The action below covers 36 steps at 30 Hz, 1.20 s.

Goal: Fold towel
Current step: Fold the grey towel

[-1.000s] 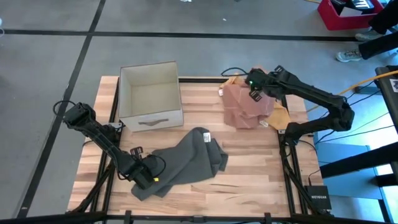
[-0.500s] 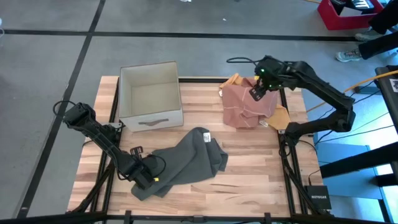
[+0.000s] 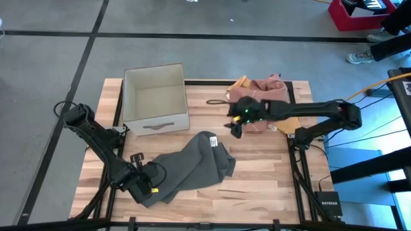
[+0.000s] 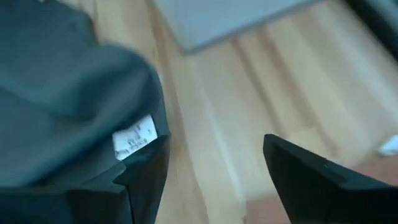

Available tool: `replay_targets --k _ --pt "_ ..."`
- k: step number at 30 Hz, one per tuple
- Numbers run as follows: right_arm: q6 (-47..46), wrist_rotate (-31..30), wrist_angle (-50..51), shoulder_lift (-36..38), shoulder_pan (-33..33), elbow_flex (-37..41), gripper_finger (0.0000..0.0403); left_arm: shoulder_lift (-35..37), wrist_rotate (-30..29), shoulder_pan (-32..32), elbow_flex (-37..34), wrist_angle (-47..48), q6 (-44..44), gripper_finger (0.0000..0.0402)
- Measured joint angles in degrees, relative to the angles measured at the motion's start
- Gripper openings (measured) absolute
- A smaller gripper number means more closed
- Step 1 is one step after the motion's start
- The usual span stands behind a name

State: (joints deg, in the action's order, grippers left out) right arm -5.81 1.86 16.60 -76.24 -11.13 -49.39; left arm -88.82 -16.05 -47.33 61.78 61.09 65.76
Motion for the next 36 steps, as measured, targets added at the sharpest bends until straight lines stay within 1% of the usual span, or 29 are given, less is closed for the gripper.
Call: replay_targets --k 4,9,13,15,18,20,22,25,27,29,30,31,32,33,35,36 --pt "0.22 5.08 -11.84 -5.56 0.02 5.61 0.0264 0.0 -0.8 0.07 0.0 -0.14 -0.02 0.0008" --pt "0.57 7.82 -19.83 -13.87 0.02 6.65 0.0264 0.0 -1.12 0.4 -0.02 -0.18 -0.14 0.0008" --pt "1.25 15.83 -27.16 -18.36 0.32 6.65 0.0264 0.0 -1.12 0.4 -0.02 -0.17 -0.14 0.0008" --pt "1.32 17.2 -29.08 -19.54 0.37 6.65 0.0264 -0.02 -1.12 0.4 -0.04 -0.19 -0.4 0.0008" --pt "1.34 17.23 -30.29 -20.95 0.29 6.65 0.0263 -0.02 -1.14 0.46 -0.04 -0.19 -0.4 0.0008" --pt "1.33 17.22 -31.63 -21.86 0.28 6.62 0.0252 -0.02 -1.17 0.46 -0.06 -0.18 -0.41 0.0008" --pt "1.09 17.23 -32.83 -22.85 0.28 6.61 0.0232 -0.02 -1.36 0.46 -0.07 -0.23 -0.72 0.0008" --pt "0.79 17.23 -33.46 -23.46 0.28 6.63 0.0181 -0.02 -1.37 0.5 -0.06 -0.2 -1.07 0.0008" --pt "1.2 17.23 -33.77 -23.42 0.28 6.61 0.0134 -0.02 -1.36 0.5 -0.07 -0.2 -1.1 0.0008" --pt "1.18 17.26 -33.48 -23.3 0.3 6.61 0.0078 -0.02 -1.42 0.5 -0.07 -0.2 -1.29 0.0008" --pt "1.12 17.75 -33.06 -22.9 0.3 6.6 0.0048 -0.02 -1.87 0.5 -0.07 -0.22 -1.33 0.0008" --pt "1.32 18.97 -32.57 -22.28 0.34 6.28 0.0026 -0.02 -2.54 0.5 -0.05 -0.14 -1.47 0.0008" --pt "1.64 19.31 -32.03 -21.19 0.64 5.67 0.0016 0.09 -3.2 0.5 0.06 0.05 -1.78 0.0008" --pt "1.94 18.57 -30.65 -19.64 1.09 4.79 0.0017 0.15 -3.38 0.5 0.45 0.32 -2.09 0.0008" --pt "4.43 14.15 -24.73 -15.65 2.49 2.44 0.0025 0.46 -3.65 0.5 2.07 2.29 -1.95 0.0008" --pt "6.16 11.77 -20.19 -13.42 3.25 1.22 0.0024 0.63 -3.72 0.5 3.19 4.27 -1.47 0.0008"
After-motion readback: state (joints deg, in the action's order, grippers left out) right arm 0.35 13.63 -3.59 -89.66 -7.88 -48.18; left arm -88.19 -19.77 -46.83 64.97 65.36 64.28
